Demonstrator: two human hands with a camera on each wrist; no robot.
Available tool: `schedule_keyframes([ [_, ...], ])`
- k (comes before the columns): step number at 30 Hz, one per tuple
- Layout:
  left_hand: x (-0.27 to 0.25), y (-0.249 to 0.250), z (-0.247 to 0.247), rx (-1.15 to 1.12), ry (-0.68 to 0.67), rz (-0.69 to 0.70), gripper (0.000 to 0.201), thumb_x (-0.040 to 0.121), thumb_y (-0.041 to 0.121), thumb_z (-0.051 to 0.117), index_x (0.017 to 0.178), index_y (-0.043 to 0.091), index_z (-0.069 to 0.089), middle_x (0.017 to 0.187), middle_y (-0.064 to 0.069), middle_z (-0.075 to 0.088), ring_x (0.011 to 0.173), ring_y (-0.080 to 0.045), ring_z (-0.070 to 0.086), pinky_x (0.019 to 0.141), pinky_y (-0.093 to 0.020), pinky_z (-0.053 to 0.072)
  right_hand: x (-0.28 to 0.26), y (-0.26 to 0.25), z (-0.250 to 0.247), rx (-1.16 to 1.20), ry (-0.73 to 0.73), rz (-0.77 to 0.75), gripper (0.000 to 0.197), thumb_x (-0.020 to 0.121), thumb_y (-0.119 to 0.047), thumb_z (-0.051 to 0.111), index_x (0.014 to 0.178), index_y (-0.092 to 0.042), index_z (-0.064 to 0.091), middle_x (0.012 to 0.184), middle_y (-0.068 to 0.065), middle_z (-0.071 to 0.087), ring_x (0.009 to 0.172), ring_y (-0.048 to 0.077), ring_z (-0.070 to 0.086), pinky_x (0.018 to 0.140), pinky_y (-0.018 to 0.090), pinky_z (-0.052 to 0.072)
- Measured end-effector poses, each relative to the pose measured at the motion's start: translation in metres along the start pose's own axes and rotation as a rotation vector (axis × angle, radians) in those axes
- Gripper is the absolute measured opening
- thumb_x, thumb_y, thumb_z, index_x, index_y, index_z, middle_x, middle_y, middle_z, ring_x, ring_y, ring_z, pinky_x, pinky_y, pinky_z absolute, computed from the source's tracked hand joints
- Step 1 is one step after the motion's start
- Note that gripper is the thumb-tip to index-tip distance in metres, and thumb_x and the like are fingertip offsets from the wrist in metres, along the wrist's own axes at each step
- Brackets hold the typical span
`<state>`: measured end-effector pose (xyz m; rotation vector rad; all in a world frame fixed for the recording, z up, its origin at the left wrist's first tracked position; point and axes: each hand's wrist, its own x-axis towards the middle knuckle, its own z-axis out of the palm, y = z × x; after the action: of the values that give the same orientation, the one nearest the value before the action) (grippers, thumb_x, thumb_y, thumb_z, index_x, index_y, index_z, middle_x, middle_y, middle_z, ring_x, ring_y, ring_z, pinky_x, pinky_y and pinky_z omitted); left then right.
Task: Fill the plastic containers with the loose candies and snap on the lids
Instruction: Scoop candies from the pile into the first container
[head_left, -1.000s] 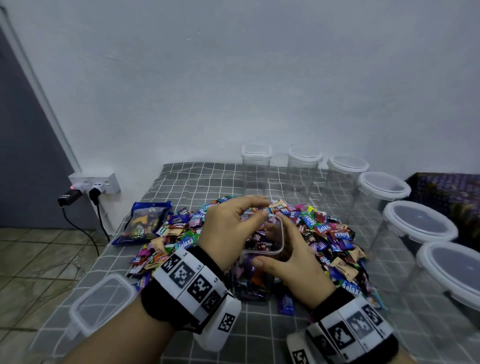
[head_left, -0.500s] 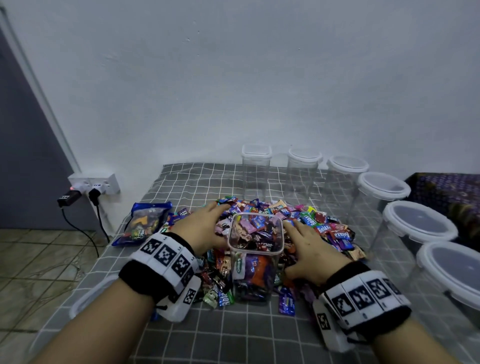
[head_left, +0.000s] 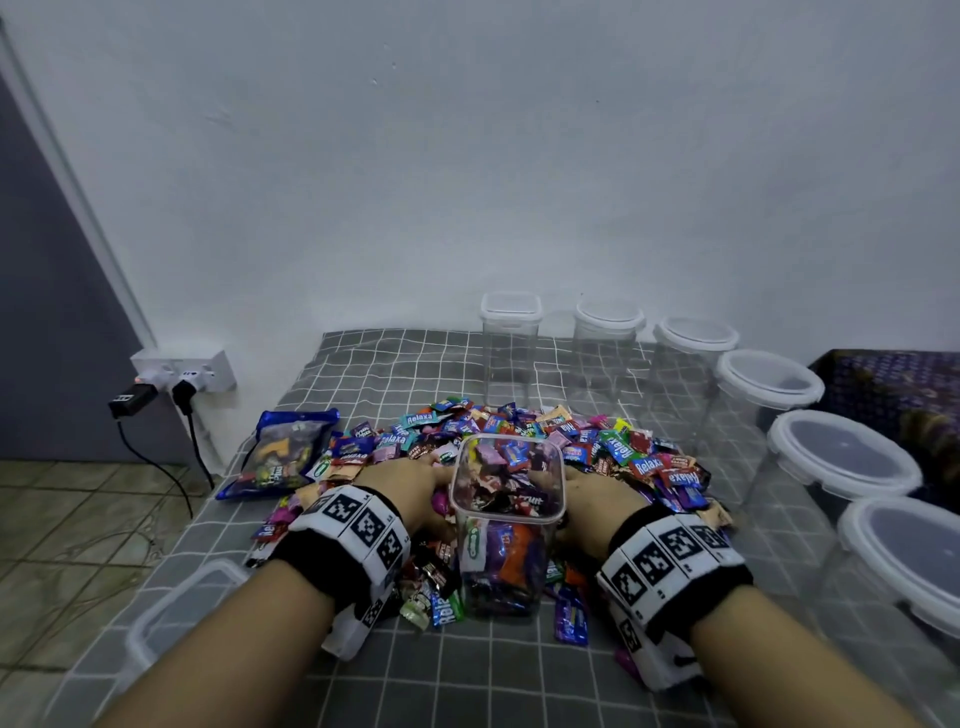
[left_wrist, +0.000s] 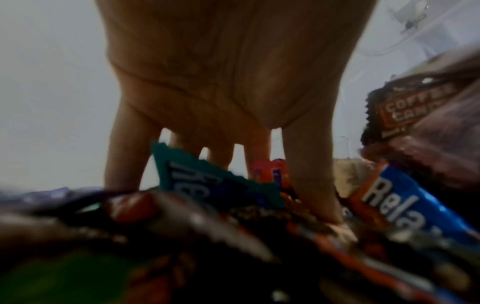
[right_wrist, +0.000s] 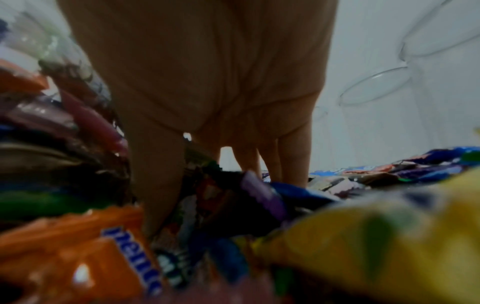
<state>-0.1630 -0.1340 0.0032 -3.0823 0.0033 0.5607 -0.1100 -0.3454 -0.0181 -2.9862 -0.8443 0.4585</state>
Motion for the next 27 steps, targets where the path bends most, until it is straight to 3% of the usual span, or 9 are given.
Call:
schedule_keyframes([
  [3, -0.005, 0.002, -0.003, -0.025, 0.077, -0.018, 0.039, 0.090, 0.041, 0.056, 0.129, 0.039, 0.051, 0.133, -0.001, 0.054, 0.122, -0.025, 0.049, 0.096, -0.036, 0.044, -0.001, -0.002, -0.003, -0.016, 0.011, -0.024, 0.065, 0.087, -0.036, 0.062, 0.143, -0.040, 0.029, 0.146, 0.003, 0.041, 0.125, 0.024, 0.049, 0.102, 0.037, 0.043],
  [6, -0.008, 0.006, -0.004, -0.018, 0.155, -0.059, 0.021, 0.095, 0.024, 0.048, 0.108, 0.023, 0.064, 0.112, -0.007, 0.064, 0.112, -0.027, 0.054, 0.089, -0.036, 0.046, -0.006, -0.007, -0.007, -0.037, 0.075, -0.048, 0.045, 0.092, -0.029, 0.056, 0.135, -0.032, 0.044, 0.129, 0.003, 0.058, 0.116, 0.022, 0.054, 0.098, 0.034, 0.046],
  [12, -0.010, 0.004, -0.001, -0.090, 0.265, -0.109, 0.020, 0.093, 0.026, 0.050, 0.102, 0.022, 0.067, 0.100, -0.006, 0.067, 0.102, -0.025, 0.060, 0.085, -0.033, 0.046, -0.016, -0.009, -0.012, -0.015, 0.161, 0.000, 0.023, 0.094, -0.021, 0.048, 0.114, -0.018, 0.059, 0.114, 0.006, 0.065, 0.106, 0.025, 0.059, 0.088, 0.033, 0.048],
  [17, -0.012, 0.004, -0.001, -0.162, 0.345, -0.134, 0.022, 0.094, 0.030, 0.050, 0.098, 0.018, 0.067, 0.096, -0.007, 0.068, 0.095, -0.024, 0.061, 0.075, -0.029, 0.044, -0.021, -0.006, -0.013, 0.085, 0.229, 0.048, 0.027, 0.093, -0.022, 0.048, 0.119, -0.022, 0.057, 0.109, 0.005, 0.067, 0.102, 0.024, 0.060, 0.084, 0.031, 0.048],
  [24, -0.015, -0.001, 0.002, -0.292, 0.480, -0.140, 0.028, 0.092, 0.036, 0.055, 0.115, 0.025, 0.066, 0.106, -0.002, 0.070, 0.101, -0.021, 0.061, 0.088, -0.031, 0.047, -0.023, -0.001, -0.012, 0.165, 0.330, 0.106, 0.032, 0.093, -0.018, 0.047, 0.124, -0.024, 0.054, 0.108, 0.005, 0.068, 0.100, 0.025, 0.061, 0.079, 0.031, 0.049],
  [27, -0.017, -0.001, 0.002, -0.312, 0.522, -0.132, 0.028, 0.092, 0.035, 0.054, 0.116, 0.024, 0.066, 0.107, -0.004, 0.070, 0.102, -0.022, 0.061, 0.088, -0.031, 0.045, -0.023, 0.001, -0.012, 0.208, 0.373, 0.115, 0.033, 0.092, -0.017, 0.047, 0.122, -0.025, 0.057, 0.108, 0.004, 0.069, 0.100, 0.024, 0.061, 0.078, 0.029, 0.047],
])
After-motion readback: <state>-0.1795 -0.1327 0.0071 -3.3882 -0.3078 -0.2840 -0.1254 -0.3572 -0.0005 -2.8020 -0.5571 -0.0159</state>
